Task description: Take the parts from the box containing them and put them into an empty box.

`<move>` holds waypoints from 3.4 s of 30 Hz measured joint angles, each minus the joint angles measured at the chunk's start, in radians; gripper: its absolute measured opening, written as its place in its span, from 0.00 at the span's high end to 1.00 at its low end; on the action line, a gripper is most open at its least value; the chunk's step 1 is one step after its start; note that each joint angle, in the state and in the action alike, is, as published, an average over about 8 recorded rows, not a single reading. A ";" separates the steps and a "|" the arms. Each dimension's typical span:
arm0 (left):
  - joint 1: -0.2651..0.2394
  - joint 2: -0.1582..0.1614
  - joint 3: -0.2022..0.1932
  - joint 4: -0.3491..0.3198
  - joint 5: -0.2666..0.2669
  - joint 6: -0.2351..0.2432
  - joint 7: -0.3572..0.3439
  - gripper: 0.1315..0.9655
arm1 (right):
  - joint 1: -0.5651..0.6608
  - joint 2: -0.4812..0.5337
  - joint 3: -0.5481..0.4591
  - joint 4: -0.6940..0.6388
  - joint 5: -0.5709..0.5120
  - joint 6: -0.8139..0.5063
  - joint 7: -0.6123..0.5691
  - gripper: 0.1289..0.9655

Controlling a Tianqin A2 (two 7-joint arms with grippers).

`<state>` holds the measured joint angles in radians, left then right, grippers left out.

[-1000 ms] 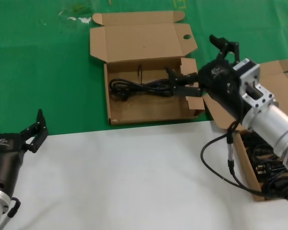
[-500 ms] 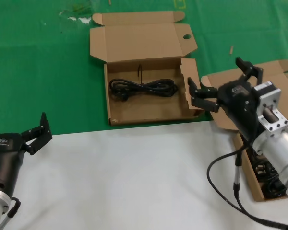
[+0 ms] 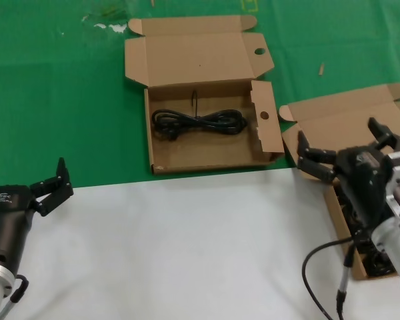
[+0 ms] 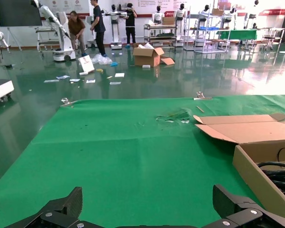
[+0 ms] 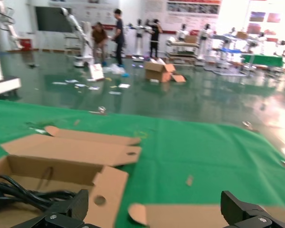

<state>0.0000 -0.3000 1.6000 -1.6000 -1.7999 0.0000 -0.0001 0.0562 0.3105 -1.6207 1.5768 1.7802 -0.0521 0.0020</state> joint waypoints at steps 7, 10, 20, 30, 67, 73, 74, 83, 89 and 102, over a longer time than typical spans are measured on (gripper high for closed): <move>0.000 0.000 0.000 0.000 0.000 0.000 0.000 0.00 | -0.026 -0.005 0.010 0.011 0.009 0.025 -0.001 0.00; 0.000 0.000 0.000 0.000 0.000 0.000 0.000 0.00 | -0.027 -0.005 0.010 0.011 0.010 0.025 -0.001 0.00; 0.000 0.000 0.000 0.000 0.000 0.000 0.000 0.00 | -0.027 -0.005 0.010 0.011 0.010 0.025 -0.001 0.00; 0.000 0.000 0.000 0.000 0.000 0.000 0.000 0.00 | -0.027 -0.005 0.010 0.011 0.010 0.025 -0.001 0.00; 0.000 0.000 0.000 0.000 0.000 0.000 0.000 0.00 | -0.027 -0.005 0.010 0.011 0.010 0.025 -0.001 0.00; 0.000 0.000 0.000 0.000 0.000 0.000 0.000 0.00 | -0.027 -0.005 0.010 0.011 0.010 0.025 -0.001 0.00; 0.000 0.000 0.000 0.000 0.000 0.000 0.000 0.00 | -0.027 -0.005 0.010 0.011 0.010 0.025 -0.001 0.00; 0.000 0.000 0.000 0.000 0.000 0.000 0.000 0.00 | -0.027 -0.005 0.010 0.011 0.010 0.025 -0.001 0.00; 0.000 0.000 0.000 0.000 0.000 0.000 0.000 0.00 | -0.027 -0.005 0.010 0.011 0.010 0.025 -0.001 0.00; 0.000 0.000 0.000 0.000 0.000 0.000 0.000 0.00 | -0.027 -0.005 0.010 0.011 0.010 0.025 -0.001 0.00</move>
<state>0.0000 -0.3000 1.6000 -1.6000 -1.8000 0.0000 0.0000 0.0292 0.3054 -1.6107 1.5881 1.7898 -0.0269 0.0011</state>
